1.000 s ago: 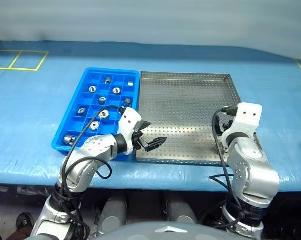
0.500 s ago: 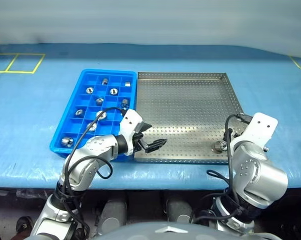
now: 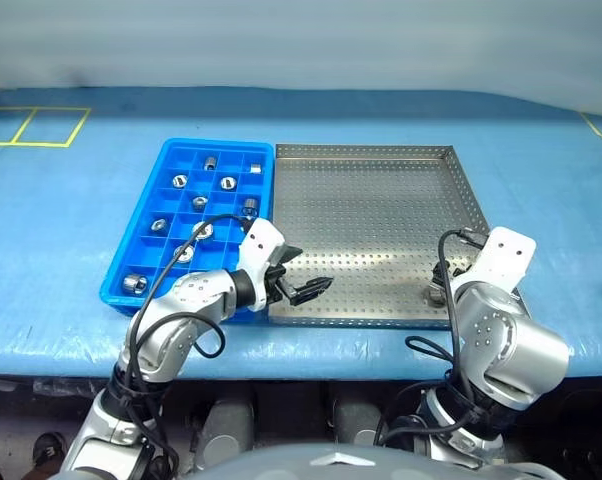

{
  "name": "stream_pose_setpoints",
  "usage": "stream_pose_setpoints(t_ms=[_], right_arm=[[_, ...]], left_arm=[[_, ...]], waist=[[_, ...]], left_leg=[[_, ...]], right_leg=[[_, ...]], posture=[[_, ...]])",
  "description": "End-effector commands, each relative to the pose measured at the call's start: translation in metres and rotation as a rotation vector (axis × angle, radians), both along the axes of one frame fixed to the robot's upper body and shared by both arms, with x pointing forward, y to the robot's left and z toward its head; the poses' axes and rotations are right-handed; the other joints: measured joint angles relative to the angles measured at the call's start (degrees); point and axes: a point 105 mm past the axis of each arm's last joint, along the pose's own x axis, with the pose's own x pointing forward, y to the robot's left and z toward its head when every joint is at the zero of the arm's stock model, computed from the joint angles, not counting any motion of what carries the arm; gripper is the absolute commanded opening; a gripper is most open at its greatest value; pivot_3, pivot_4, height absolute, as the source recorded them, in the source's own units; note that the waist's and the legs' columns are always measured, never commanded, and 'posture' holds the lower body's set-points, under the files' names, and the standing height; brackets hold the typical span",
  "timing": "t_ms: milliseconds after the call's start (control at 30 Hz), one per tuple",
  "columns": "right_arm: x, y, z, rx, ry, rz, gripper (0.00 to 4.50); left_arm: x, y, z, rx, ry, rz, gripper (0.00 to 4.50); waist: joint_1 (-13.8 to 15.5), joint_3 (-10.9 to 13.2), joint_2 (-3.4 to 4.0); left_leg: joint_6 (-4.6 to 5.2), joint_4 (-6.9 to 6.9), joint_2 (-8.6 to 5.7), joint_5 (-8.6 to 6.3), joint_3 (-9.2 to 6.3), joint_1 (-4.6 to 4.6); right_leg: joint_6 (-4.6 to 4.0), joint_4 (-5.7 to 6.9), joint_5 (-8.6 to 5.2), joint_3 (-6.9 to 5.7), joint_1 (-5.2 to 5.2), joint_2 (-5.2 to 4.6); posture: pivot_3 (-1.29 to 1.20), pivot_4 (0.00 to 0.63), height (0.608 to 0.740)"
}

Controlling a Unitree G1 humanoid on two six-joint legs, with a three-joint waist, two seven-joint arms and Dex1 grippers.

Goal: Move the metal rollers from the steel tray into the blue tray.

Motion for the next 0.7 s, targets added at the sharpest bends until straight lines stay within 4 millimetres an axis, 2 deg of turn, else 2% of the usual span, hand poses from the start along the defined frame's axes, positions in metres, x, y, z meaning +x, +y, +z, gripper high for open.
stream_pose_setpoints(t_ms=[33, 267, 400, 467, 700], right_arm=[[-0.007, 0.041, -0.022, 0.171, 0.057, 0.051, 4.00], [-0.009, 0.051, -0.028, 0.214, 0.083, 0.078, 4.00], [-0.009, 0.053, -0.029, 0.223, 0.088, 0.078, 3.17], [-0.007, 0.054, -0.028, 0.221, 0.083, 0.086, 2.53], [-0.001, 0.057, -0.022, 0.234, 0.041, 0.102, 2.53]], left_arm=[[0.001, 0.001, 0.007, -0.005, -0.036, 0.011, 4.49], [0.002, 0.002, 0.007, -0.002, -0.037, 0.024, 4.49], [0.004, 0.003, 0.007, 0.001, -0.040, 0.030, 4.49], [0.004, 0.003, 0.007, 0.002, -0.039, 0.033, 4.49], [0.005, 0.005, 0.008, 0.005, -0.044, 0.043, 4.49]], waist=[[0.0, 0.0, 0.00], [0.1, 0.0, 0.00], [0.1, 0.0, 0.00], [0.1, 0.0, 0.00], [0.1, 0.0, 0.00]], left_leg=[[0.00, 0.00, 0.00, 0.00, 0.00, 0.00], [0.00, 0.00, 0.00, 0.00, 0.00, 0.00], [0.00, -0.01, 0.00, 0.00, 0.00, 0.00], [0.00, -0.01, 0.00, 0.00, 0.00, 0.00], [0.00, -0.03, 0.00, 0.00, 0.00, 0.00]], right_leg=[[0.00, 0.00, 0.00, 0.00, 0.00, 0.00], [0.00, 0.00, 0.00, 0.00, 0.00, 0.00], [0.00, -0.01, 0.00, -0.01, 0.00, 0.00], [0.00, -0.01, 0.00, 0.00, 0.00, 0.00], [0.00, -0.02, -0.01, -0.01, -0.01, 0.00]], posture=[[0.03, 0.150, 0.740], [0.04, 0.150, 0.740], [0.04, 0.150, 0.740], [0.04, 0.150, 0.740], [0.04, 0.150, 0.740]])
